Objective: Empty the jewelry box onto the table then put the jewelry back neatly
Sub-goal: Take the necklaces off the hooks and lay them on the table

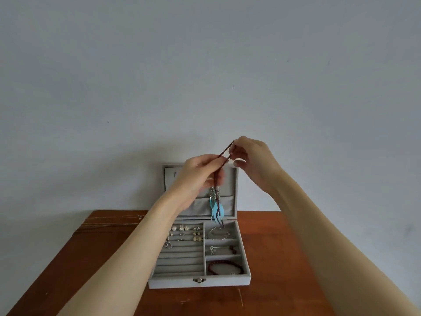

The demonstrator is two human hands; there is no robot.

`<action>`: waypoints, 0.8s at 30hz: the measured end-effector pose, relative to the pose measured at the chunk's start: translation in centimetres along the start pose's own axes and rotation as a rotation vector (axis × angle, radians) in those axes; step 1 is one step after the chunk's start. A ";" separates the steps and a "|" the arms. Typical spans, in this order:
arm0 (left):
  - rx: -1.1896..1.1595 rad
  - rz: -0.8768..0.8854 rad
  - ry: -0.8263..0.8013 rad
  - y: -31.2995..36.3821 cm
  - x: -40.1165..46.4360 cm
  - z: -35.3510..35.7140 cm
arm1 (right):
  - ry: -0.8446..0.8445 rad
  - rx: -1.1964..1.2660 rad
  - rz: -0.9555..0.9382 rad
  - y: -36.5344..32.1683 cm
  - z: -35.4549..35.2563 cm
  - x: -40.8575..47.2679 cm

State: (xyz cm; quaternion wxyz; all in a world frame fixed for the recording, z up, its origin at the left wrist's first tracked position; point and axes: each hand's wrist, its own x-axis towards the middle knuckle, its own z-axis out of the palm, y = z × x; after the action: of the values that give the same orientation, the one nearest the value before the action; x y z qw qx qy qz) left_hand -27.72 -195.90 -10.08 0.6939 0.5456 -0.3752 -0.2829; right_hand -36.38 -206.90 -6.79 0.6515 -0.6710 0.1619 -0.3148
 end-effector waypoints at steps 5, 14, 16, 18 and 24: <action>0.179 -0.080 -0.037 1.8 -3.7 -3.7 | -0.040 0.459 0.249 -1.1 0.3 -1.9; -0.263 -0.249 0.211 0.5 -10.9 -16.3 | -0.177 0.580 0.390 2.3 4.4 -4.1; -0.300 -0.287 0.312 0.0 -12.4 -18.7 | -0.192 0.697 0.426 3.8 6.1 -4.5; -0.304 -0.319 0.443 -1.1 -13.6 -21.0 | -0.212 0.654 0.482 5.6 7.9 -4.7; -0.151 -0.364 0.712 -4.1 -16.1 -27.8 | -0.262 0.175 0.640 10.7 13.4 -4.9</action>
State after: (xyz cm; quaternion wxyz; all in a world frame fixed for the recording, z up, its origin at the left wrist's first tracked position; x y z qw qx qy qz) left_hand -13.63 -168.86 -20.88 0.7572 0.6144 0.0128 -0.2213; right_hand -29.45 -194.52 -17.68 0.7874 -0.5625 0.2515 -0.0185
